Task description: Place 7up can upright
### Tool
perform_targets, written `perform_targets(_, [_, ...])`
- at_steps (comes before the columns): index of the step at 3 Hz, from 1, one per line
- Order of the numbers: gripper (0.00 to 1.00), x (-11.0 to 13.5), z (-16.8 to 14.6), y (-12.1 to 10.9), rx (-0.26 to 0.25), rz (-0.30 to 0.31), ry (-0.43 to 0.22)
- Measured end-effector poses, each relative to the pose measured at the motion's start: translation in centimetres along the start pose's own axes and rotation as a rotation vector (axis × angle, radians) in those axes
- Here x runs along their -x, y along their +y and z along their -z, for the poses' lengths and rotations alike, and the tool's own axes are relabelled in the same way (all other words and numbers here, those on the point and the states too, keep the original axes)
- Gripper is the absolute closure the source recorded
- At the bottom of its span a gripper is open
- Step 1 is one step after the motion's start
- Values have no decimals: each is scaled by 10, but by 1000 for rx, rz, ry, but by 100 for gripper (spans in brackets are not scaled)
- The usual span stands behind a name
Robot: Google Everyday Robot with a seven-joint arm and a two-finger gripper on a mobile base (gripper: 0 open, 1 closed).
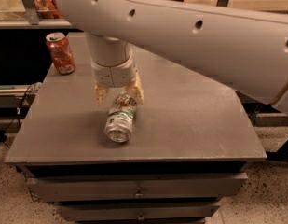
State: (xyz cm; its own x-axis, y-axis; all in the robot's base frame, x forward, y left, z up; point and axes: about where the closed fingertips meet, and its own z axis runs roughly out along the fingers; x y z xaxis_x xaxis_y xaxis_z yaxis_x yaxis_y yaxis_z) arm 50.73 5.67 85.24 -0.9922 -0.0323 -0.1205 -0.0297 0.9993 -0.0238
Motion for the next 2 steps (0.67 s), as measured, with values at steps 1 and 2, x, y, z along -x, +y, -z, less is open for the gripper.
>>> perform_targets(1, [60, -5, -7, -4, -16, -16, 12])
perform_targets(2, [83, -5, -6, -12, -18, -29, 1])
